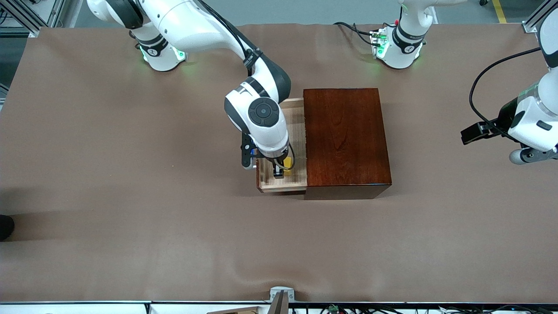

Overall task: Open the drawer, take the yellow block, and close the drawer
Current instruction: 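Close the right gripper on the yellow cube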

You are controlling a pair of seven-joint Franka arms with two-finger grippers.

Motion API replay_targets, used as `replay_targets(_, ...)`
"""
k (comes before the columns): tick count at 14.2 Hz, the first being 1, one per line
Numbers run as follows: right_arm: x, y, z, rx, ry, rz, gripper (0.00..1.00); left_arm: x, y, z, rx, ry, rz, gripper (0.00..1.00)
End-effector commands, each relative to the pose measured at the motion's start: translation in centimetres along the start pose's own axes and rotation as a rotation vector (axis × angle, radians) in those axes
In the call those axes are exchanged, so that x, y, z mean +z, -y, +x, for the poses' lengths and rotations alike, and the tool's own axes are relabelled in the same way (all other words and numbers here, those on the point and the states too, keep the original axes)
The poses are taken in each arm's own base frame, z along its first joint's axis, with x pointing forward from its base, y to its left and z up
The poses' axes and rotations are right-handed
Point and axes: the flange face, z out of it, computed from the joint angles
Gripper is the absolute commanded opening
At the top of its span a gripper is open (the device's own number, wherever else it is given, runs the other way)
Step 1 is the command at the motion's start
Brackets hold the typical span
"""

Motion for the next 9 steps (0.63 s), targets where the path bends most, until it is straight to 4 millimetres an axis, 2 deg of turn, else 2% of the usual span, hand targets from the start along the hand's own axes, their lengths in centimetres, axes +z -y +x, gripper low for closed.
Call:
replay_targets(1, -1.1, 0.6, -0.3, 0.031, 0.012, 0.018, 0.09, -0.5, 0.1, -0.2, -0.015, -0.01, -0.017, 1.0)
replay_targets(3, -2.6, 0.6, 0.0, 0.034, 0.018, 0.012, 0.09, -0.5, 0.1, -0.2, -0.015, -0.01, -0.017, 1.0)
replay_targets(5, -5.3, 0.7, 0.5, 0.031, 0.004, -0.01, 0.09, -0.4, 0.2, -0.2, -0.017, -0.01, -0.015, 1.0)
replay_targets(7, -10.2, 1.0, 1.6, 0.005, 0.007, -0.022, 0.09, -0.4, 0.3, -0.2, -0.018, -0.01, -0.015, 1.0)
replay_targets(9, -15.2, 1.8, 4.4, -0.061, 0.048, -0.038, 0.09, -0.4, 0.3, -0.2, -0.018, -0.009, -0.017, 1.0)
